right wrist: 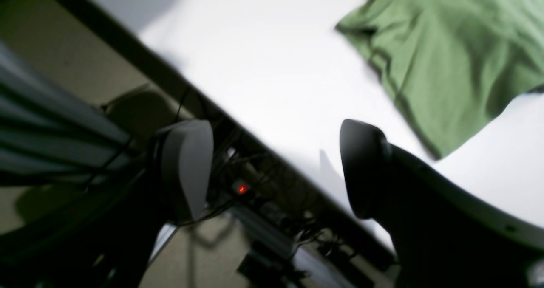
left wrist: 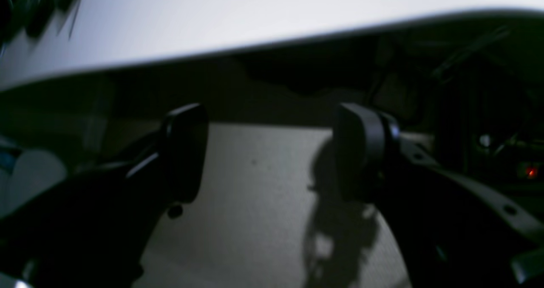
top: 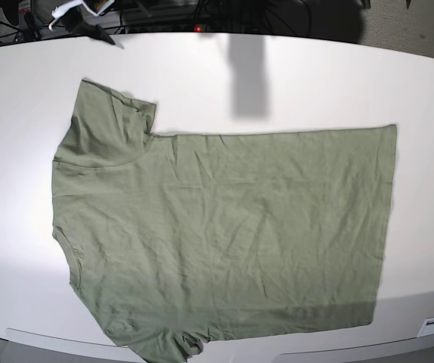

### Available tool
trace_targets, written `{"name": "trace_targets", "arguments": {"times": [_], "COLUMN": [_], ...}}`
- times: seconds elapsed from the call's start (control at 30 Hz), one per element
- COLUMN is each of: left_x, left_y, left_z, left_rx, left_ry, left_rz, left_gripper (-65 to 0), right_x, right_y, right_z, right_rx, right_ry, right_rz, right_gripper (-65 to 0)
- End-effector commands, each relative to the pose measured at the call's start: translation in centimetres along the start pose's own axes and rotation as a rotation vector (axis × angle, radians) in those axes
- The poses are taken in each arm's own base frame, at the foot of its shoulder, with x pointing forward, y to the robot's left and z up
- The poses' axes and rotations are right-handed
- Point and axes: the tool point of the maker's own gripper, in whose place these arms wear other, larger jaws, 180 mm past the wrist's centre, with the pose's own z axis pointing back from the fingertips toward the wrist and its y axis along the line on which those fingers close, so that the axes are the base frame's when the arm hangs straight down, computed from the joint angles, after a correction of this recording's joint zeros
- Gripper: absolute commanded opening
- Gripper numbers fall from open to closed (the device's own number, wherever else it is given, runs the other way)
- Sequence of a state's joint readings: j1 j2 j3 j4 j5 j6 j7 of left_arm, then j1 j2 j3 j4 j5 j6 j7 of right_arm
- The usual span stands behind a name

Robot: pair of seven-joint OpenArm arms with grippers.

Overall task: Fold the T-shirt properly
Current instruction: 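Move both grippers down toward the shirt's shoulder corners, then pinch the shirt's shoulder edges with both grippers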

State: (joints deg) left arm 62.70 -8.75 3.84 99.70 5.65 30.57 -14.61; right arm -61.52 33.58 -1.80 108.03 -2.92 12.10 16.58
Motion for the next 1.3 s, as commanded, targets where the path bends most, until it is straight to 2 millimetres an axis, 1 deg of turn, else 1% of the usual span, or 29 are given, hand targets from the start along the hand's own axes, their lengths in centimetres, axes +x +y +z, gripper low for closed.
{"name": "trace_targets", "arguments": {"times": [0.0, 0.07, 0.13, 0.23, 0.3, 0.33, 0.43, 0.5, 0.57, 0.6, 0.7, 0.83, 0.9, 0.93, 1.03, 1.13, 1.27], "left_x": [1.0, 1.9, 3.3, 5.9, 7.5, 8.0, 8.9, 9.3, 9.4, 9.5, 9.8, 8.4, 8.3, 8.6, 9.7, 10.5, 10.5], "left_y": [0.5, 0.7, 0.8, 0.3, 0.0, 0.0, 0.4, 0.4, 0.6, 0.6, 0.3, -1.1, -1.5, -1.6, -1.9, -2.5, -2.2], "left_z": [0.3, 0.1, -0.1, -0.2, -0.5, -0.9, -1.7, -2.1, -2.3, -2.4, -3.1, -6.4, -7.8, -8.3, -9.1, -9.7, -11.8], "left_rx": [0.006, 0.008, -0.005, -0.050, -0.080, -0.087, -0.092, -0.085, -0.078, -0.077, -0.070, -0.137, -0.170, -0.183, -0.221, -0.266, -0.262], "left_ry": [-0.037, -0.064, -0.119, -0.253, -0.349, -0.379, -0.427, -0.441, -0.439, -0.442, -0.439, -0.303, -0.273, -0.280, -0.332, -0.381, -0.305], "left_rz": [-0.014, -0.009, -0.050, -0.206, -0.325, -0.360, -0.392, -0.392, -0.371, -0.371, -0.418, -0.579, -0.642, -0.659, -0.715, -0.803, -0.906], "left_gripper": [-20.1, -20.1, -20.1, -20.1, -20.1, -20.1, -20.1, -20.1, -20.1, -20.1, -20.1, -20.1, -20.1, -20.1, -20.1, -20.2, -20.2], "right_x": [1.3, 1.9, 2.4, 3.6, 5.0, 5.7, 7.8, 8.6, 8.6, 8.3, 7.5, 6.7, 6.5, 6.4, 6.0, 5.4, 5.1], "right_y": [-0.7, -1.3, -1.9, -2.9, -4.0, -4.6, -6.5, -7.5, -8.2, -8.5, -9.1, -9.0, -8.5, -8.3, -8.1, -8.2, -8.1], "right_z": [0.0, -0.5, -0.9, -1.7, -2.4, -2.8, -4.0, -4.6, -5.1, -5.4, -6.0, -6.0, -5.5, -5.1, -3.6, -2.0, -0.7], "right_rx": [-0.017, -0.031, -0.042, -0.064, -0.085, -0.099, -0.138, -0.159, -0.176, -0.183, -0.205, -0.209, -0.200, -0.196, -0.205, -0.232, -0.253], "right_ry": [-0.049, -0.068, -0.086, -0.133, -0.184, -0.208, -0.271, -0.283, -0.259, -0.231, -0.147, -0.064, -0.036, -0.019, 0.068, 0.169, 0.235], "right_rz": [0.014, 0.026, 0.036, 0.054, 0.075, 0.086, 0.121, 0.137, 0.155, 0.182, 0.352, 0.706, 0.823, 0.858, 0.922, 0.944, 0.932], "right_gripper": [-18.2, -18.2, -18.2, -18.2, -18.2, -18.2, -18.2, -18.2, -18.2, -18.2, -18.2, -18.2, -18.2, -18.2, -18.2, -18.2, -18.2]}}
